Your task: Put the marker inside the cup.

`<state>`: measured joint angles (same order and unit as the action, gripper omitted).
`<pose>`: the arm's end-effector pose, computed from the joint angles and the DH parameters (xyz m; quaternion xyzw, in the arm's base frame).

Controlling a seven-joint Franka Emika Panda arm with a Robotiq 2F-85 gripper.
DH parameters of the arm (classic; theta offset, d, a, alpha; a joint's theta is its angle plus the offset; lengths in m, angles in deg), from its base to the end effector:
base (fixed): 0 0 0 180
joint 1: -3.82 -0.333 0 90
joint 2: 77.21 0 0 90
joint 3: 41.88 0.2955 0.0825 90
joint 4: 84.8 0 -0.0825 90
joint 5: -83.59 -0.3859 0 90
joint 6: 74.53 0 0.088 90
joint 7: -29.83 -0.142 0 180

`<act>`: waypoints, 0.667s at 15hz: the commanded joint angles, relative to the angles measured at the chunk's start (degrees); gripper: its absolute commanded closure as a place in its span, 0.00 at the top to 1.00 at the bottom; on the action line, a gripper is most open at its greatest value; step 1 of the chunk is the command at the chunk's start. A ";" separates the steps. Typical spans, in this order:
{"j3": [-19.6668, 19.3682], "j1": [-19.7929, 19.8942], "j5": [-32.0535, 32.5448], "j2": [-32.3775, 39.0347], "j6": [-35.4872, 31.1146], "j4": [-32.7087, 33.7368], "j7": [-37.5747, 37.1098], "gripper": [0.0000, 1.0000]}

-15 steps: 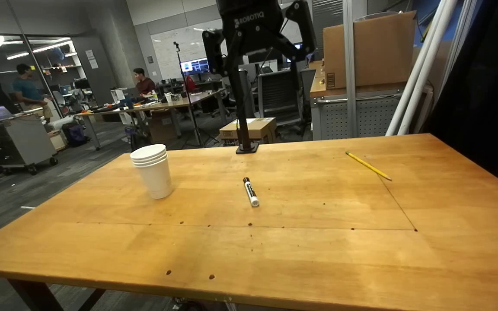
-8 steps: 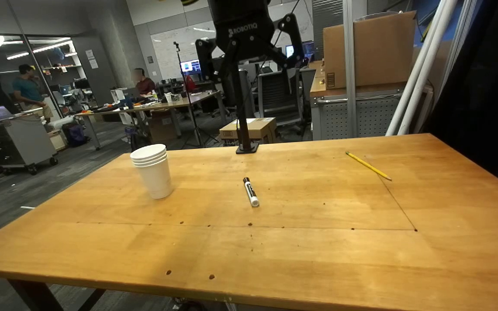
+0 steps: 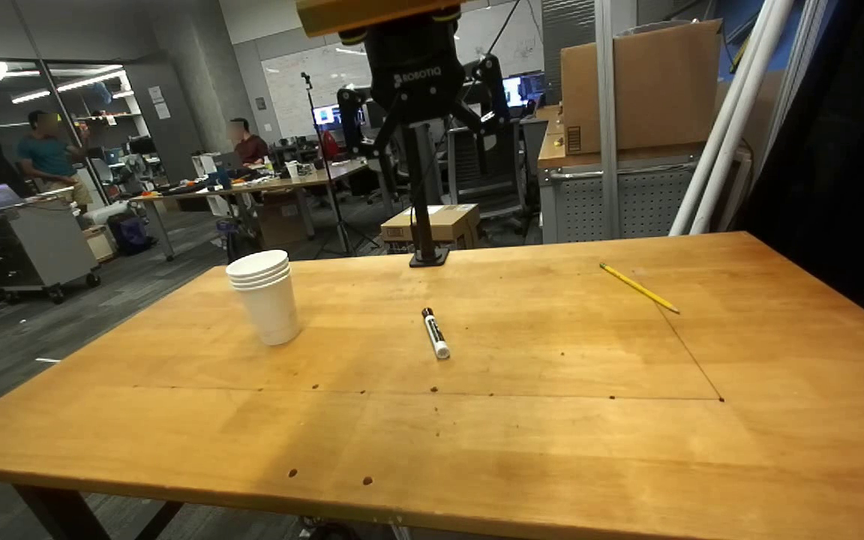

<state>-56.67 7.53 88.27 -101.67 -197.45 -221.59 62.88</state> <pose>0.4297 -0.1508 0.4357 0.9845 0.1516 0.0857 0.0218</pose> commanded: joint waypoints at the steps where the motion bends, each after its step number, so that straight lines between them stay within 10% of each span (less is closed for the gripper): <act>1: -0.94 -2.29 -3.56 4.01 -3.44 2.43 5.62 1.00; 10: 1.60 -4.68 -10.26 13.90 -9.66 4.79 12.82 1.00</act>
<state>-55.99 3.09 80.92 -91.60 -205.29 -219.20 72.62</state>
